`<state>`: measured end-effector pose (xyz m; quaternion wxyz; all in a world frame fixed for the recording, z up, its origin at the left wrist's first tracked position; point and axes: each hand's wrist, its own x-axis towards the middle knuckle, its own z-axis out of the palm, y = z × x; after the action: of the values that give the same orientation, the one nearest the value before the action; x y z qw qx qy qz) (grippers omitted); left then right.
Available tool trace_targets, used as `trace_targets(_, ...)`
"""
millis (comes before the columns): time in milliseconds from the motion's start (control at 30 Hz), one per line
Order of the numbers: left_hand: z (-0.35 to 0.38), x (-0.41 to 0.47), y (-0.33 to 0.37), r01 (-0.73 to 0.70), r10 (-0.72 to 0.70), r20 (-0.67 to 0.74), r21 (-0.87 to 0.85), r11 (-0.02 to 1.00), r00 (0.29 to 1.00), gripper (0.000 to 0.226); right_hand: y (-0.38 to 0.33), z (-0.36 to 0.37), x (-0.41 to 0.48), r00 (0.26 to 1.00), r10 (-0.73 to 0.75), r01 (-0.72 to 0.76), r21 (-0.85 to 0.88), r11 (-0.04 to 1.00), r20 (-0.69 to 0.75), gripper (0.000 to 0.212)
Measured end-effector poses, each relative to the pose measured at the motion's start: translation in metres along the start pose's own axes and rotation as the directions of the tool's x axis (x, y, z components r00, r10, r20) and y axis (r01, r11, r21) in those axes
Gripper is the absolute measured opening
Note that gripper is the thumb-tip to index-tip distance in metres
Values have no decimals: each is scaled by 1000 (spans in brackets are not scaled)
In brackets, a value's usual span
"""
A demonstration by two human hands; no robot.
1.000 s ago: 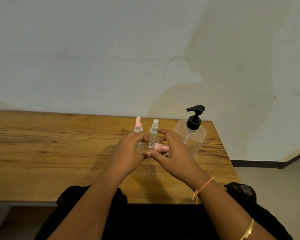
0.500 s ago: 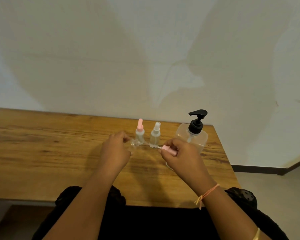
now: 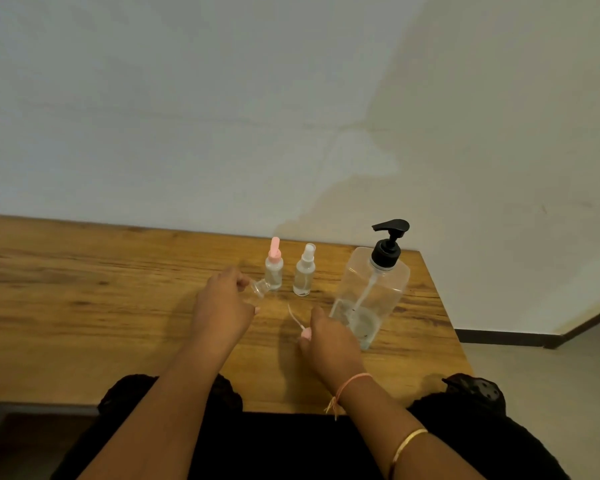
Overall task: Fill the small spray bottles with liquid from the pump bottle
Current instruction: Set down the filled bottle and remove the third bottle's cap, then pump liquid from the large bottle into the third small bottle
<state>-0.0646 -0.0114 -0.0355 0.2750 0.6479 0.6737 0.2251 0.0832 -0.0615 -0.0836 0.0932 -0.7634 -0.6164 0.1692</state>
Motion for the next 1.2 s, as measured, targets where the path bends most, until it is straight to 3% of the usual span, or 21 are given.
trace_targets(600, 7, -2, 4, 4, -3, 53, -10, 1000, 999, 47, -4, -12, -5, 997, 14, -14, -1, 1000, -77, 31)
trace_targets(867, 13, -3, 4, 4, -4, 90, 1, 1000, 996, 48, -11, -59, -28, 965, -65, 98, 118, 988, -256, 12)
trace_targets(1033, 13, -4, 5, -49, 51, 90, -23, 999, 995, 45, -9, -87, -40, 861, -130, 271, 229, 935, -492, 9)
trace_targets(1200, 12, -8, 15, -143, 145, 28, -77, 987, 989, 37, 2, -102, -41, 666, -174, 429, 181, 885, -725, 7)
